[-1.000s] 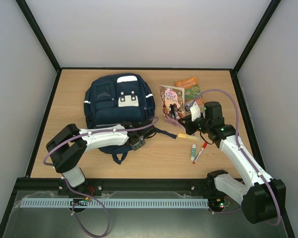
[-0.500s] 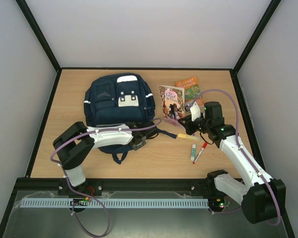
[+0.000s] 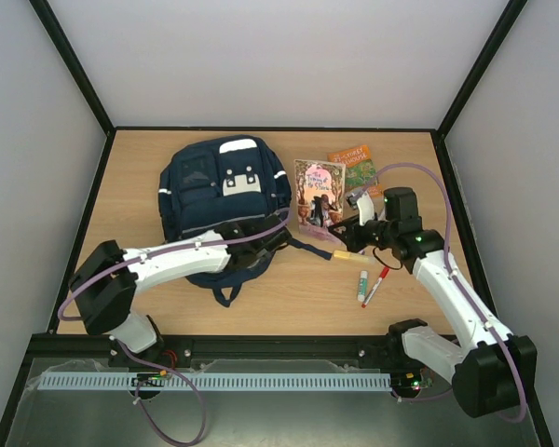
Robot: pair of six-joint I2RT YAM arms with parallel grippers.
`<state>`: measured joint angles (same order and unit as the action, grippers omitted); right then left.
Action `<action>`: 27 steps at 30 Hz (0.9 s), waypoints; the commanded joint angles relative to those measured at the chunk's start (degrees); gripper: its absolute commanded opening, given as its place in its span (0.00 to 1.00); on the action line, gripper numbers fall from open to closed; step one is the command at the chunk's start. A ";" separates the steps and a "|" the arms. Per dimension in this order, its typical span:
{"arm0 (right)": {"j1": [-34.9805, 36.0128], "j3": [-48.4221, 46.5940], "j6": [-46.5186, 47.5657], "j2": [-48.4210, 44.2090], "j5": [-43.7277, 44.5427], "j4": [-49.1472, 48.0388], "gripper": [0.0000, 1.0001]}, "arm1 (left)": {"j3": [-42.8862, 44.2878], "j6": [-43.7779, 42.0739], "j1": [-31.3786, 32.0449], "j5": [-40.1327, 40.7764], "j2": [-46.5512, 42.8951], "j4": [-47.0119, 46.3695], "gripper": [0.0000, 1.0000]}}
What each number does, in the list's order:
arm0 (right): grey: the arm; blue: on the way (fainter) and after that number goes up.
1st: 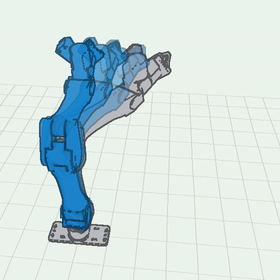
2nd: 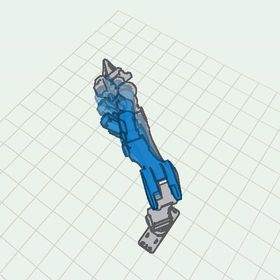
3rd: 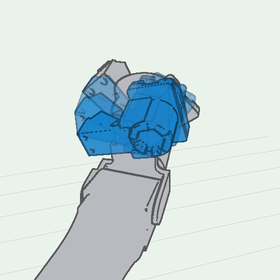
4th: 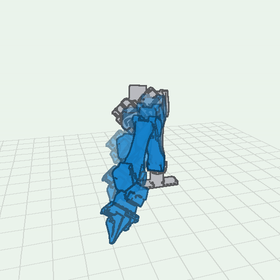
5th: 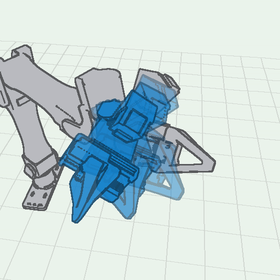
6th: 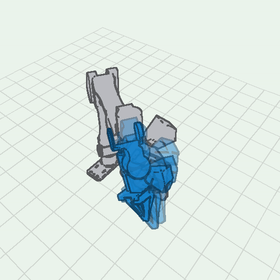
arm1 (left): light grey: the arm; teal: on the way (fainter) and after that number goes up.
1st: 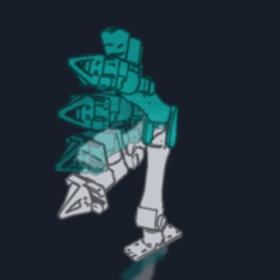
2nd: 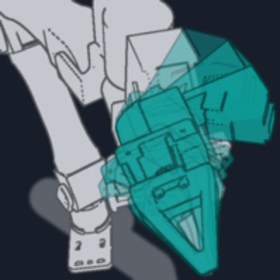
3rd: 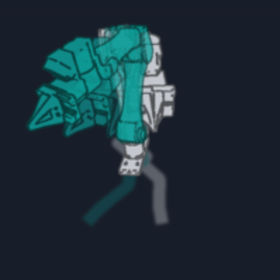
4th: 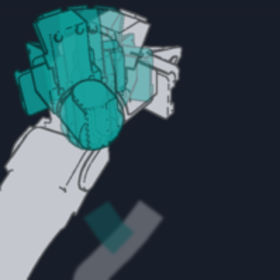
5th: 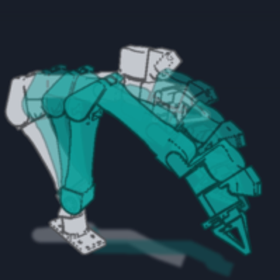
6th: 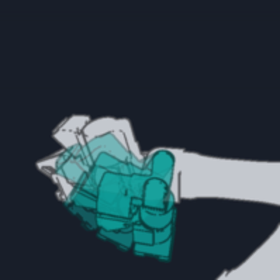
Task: Pack the student bag
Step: Place the book in the student bag.
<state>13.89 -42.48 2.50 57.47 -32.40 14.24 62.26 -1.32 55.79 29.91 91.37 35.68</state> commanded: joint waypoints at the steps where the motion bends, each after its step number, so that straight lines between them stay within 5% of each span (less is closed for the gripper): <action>1: -0.18 -7.51 -3.91 4.30 -9.84 8.82 0.01 | 3.66 -1.16 -0.85 6.69 -3.86 -0.26 0.02; 13: -0.08 -13.76 -7.78 8.55 -21.22 27.19 0.01 | 10.64 -4.69 -3.56 8.76 -6.21 -3.76 0.02; 27: 6.73 3.76 -20.99 3.16 -26.42 18.33 0.01 | 14.33 -7.23 -5.88 9.03 -7.96 -10.20 0.02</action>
<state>18.13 -41.78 -13.15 62.57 -54.30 35.88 73.80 -6.96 50.41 36.14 86.02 33.54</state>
